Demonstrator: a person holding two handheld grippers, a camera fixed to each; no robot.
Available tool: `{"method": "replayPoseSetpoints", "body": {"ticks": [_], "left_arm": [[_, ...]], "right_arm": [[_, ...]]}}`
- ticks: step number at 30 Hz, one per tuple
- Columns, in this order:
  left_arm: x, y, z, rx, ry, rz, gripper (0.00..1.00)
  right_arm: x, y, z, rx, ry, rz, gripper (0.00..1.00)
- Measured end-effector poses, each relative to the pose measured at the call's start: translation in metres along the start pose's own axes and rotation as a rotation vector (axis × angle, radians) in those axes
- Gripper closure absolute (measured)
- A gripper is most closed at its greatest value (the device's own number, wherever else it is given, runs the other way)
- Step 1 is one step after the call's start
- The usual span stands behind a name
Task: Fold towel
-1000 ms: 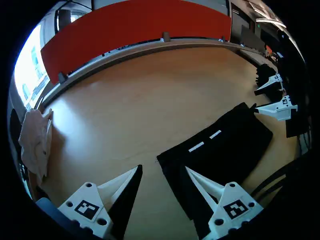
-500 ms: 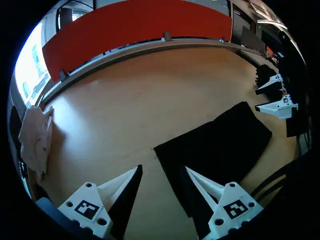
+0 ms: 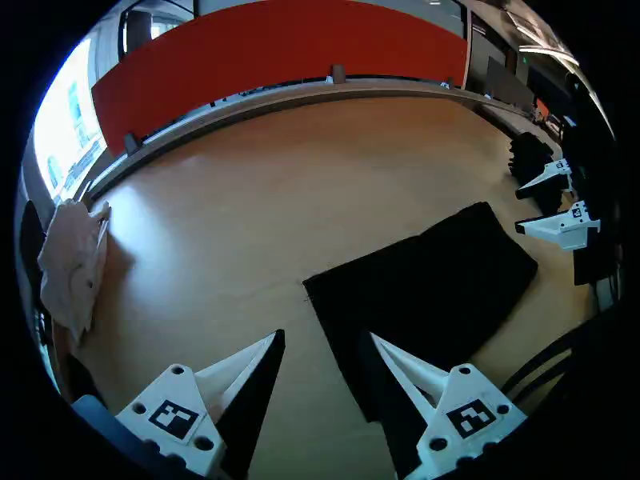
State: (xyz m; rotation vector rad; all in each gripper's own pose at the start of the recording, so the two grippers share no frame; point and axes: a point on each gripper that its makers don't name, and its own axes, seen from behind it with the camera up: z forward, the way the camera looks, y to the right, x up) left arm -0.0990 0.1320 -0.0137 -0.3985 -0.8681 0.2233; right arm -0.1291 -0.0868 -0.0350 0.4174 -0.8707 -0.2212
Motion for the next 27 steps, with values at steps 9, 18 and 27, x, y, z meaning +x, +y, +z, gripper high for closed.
{"method": "replayPoseSetpoints", "body": {"ticks": [9, 18, 27], "left_arm": [[-0.021, 0.003, -0.014, 0.014, -0.012, -0.043, 0.33], [-0.038, 0.007, -0.023, 0.023, -0.017, -0.069, 0.33], [-0.044, 0.006, -0.031, 0.034, -0.010, -0.107, 0.33]], "right_arm": [[-0.015, -0.011, -0.016, 0.004, 0.004, 0.024, 0.00], [-0.026, -0.019, -0.027, 0.006, 0.005, 0.039, 0.00], [-0.028, -0.024, -0.029, 0.022, 0.005, 0.030, 0.00]]}}
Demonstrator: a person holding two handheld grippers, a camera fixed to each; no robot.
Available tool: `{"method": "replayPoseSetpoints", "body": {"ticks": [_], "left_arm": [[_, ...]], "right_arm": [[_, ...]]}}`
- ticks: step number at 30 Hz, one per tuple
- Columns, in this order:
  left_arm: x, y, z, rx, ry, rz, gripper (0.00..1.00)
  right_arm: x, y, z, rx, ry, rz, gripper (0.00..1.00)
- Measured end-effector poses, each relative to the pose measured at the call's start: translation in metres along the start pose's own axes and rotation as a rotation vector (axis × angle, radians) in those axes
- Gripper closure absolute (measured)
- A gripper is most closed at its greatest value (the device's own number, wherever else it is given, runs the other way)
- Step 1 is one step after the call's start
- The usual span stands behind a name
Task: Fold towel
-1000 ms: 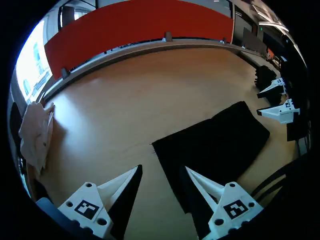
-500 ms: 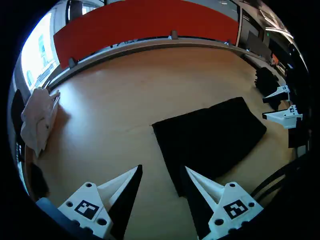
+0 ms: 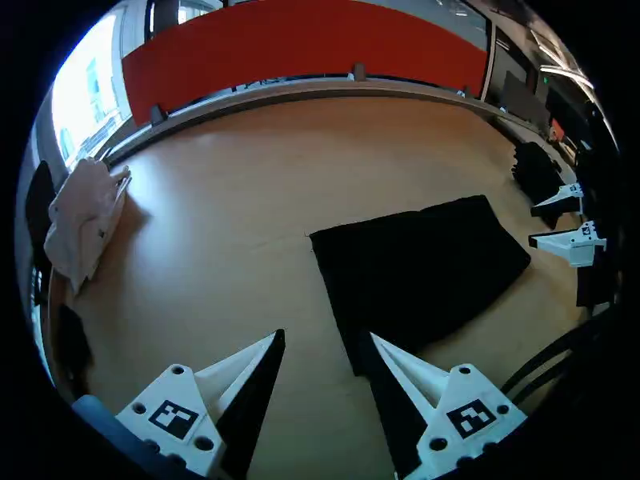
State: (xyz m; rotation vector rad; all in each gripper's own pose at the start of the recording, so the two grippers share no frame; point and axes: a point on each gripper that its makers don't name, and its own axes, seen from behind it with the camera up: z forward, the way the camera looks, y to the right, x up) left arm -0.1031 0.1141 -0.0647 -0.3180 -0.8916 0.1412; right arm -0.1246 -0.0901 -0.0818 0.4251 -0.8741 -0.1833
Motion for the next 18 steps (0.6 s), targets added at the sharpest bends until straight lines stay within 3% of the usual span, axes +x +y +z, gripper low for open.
{"method": "replayPoseSetpoints", "body": {"ticks": [18], "left_arm": [[-0.023, -0.011, -0.023, 0.042, 0.004, -0.092, 0.33]], "right_arm": [[-0.001, -0.005, -0.001, 0.059, -0.006, -0.079, 0.00]]}}
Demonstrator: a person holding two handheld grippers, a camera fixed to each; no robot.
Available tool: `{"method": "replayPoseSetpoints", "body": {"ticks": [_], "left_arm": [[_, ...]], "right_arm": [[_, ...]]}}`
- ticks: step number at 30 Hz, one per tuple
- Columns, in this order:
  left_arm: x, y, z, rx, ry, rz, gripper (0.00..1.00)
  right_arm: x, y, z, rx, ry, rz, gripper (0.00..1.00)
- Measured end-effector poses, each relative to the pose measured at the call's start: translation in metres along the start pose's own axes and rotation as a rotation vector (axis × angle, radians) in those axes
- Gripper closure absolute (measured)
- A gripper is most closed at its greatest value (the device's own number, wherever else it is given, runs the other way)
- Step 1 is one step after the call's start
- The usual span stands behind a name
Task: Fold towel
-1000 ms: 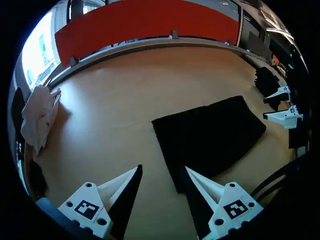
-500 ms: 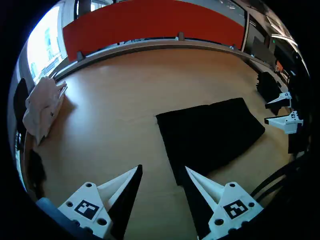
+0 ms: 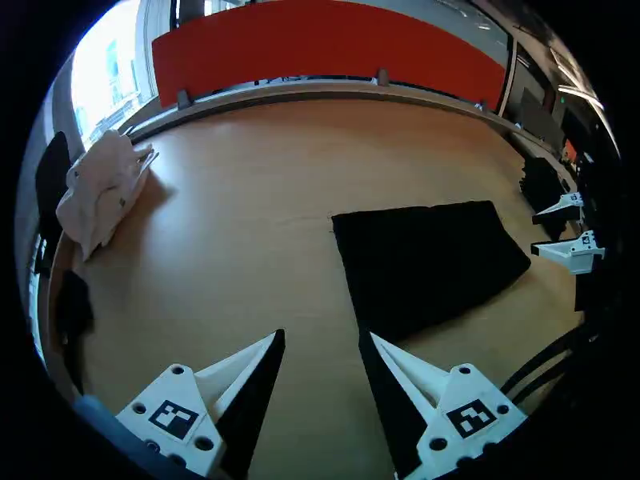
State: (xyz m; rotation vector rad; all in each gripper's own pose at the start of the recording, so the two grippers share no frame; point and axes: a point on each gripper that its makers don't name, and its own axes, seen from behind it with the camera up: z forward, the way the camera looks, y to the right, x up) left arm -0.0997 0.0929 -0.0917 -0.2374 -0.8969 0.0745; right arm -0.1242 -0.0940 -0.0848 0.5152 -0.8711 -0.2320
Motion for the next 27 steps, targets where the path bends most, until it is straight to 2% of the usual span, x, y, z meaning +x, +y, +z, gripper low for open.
{"method": "replayPoseSetpoints", "body": {"ticks": [11, 27], "left_arm": [[-0.014, -0.003, -0.010, 0.017, -0.005, -0.047, 0.33], [-0.024, -0.013, -0.021, 0.040, -0.012, -0.069, 0.33]], "right_arm": [[-0.009, -0.007, 0.002, 0.045, -0.025, -0.056, 0.00], [-0.030, -0.015, 0.005, 0.093, -0.059, -0.085, 0.01]]}}
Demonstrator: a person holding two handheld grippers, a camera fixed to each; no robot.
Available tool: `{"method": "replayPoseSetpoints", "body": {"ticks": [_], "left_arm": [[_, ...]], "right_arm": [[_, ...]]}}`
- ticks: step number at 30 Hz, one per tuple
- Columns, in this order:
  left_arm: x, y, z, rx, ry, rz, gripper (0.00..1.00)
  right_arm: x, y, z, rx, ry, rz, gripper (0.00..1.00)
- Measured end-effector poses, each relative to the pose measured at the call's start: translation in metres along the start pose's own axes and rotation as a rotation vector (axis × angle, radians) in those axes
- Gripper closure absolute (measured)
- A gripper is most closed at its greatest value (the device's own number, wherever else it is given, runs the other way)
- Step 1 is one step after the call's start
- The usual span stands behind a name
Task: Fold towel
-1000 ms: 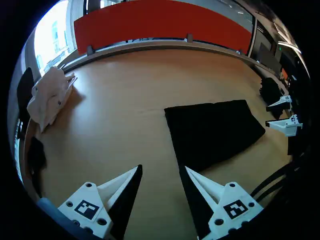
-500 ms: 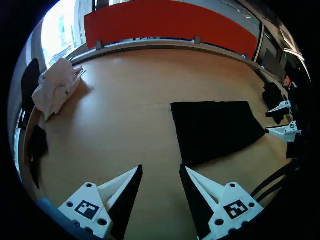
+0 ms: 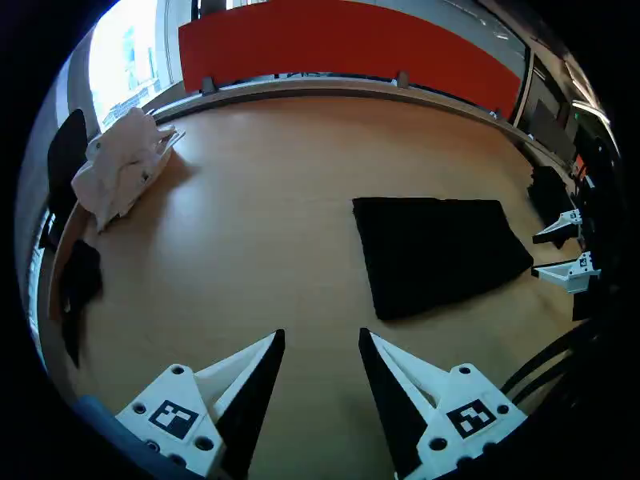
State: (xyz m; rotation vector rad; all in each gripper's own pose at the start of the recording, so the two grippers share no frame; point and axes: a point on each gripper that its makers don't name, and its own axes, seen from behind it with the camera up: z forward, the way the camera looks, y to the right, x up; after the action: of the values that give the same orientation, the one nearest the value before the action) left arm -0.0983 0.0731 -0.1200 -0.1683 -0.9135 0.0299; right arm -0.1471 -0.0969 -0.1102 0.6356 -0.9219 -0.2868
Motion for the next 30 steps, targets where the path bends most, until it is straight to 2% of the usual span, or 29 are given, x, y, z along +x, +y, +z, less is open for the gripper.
{"method": "replayPoseSetpoints", "body": {"ticks": [2, 7, 11, 17, 19, 21, 23, 27, 30], "left_arm": [[-0.001, 0.000, -0.001, 0.000, -0.001, -0.003, 0.33], [-0.002, -0.002, -0.003, 0.001, -0.001, -0.011, 0.32], [-0.004, -0.004, -0.005, 0.006, -0.002, -0.013, 0.33], [-0.008, -0.008, -0.005, 0.009, -0.008, -0.021, 0.33], [-0.009, -0.009, -0.005, 0.008, -0.009, -0.022, 0.33], [-0.009, -0.009, -0.005, 0.007, -0.010, -0.023, 0.33], [-0.009, -0.009, -0.005, 0.005, -0.010, -0.023, 0.33], [-0.008, -0.008, -0.005, 0.003, -0.010, -0.023, 0.33], [-0.008, -0.008, -0.005, 0.003, -0.010, -0.023, 0.33]], "right_arm": [[-0.002, -0.002, 0.000, 0.010, -0.003, -0.005, 0.06], [-0.009, -0.004, 0.002, 0.039, -0.023, -0.010, 0.27], [-0.013, -0.001, 0.001, 0.044, -0.036, -0.010, 0.31], [-0.018, -0.001, 0.001, 0.060, -0.053, -0.016, 0.43], [-0.019, -0.001, 0.001, 0.066, -0.059, -0.015, 0.52], [-0.020, -0.002, 0.002, 0.072, -0.063, -0.012, 0.66], [-0.020, -0.003, 0.002, 0.079, -0.065, -0.007, 0.70], [-0.021, -0.003, 0.002, 0.080, -0.071, -0.008, 0.70], [-0.023, -0.004, 0.002, 0.084, -0.080, -0.013, 0.81]]}}
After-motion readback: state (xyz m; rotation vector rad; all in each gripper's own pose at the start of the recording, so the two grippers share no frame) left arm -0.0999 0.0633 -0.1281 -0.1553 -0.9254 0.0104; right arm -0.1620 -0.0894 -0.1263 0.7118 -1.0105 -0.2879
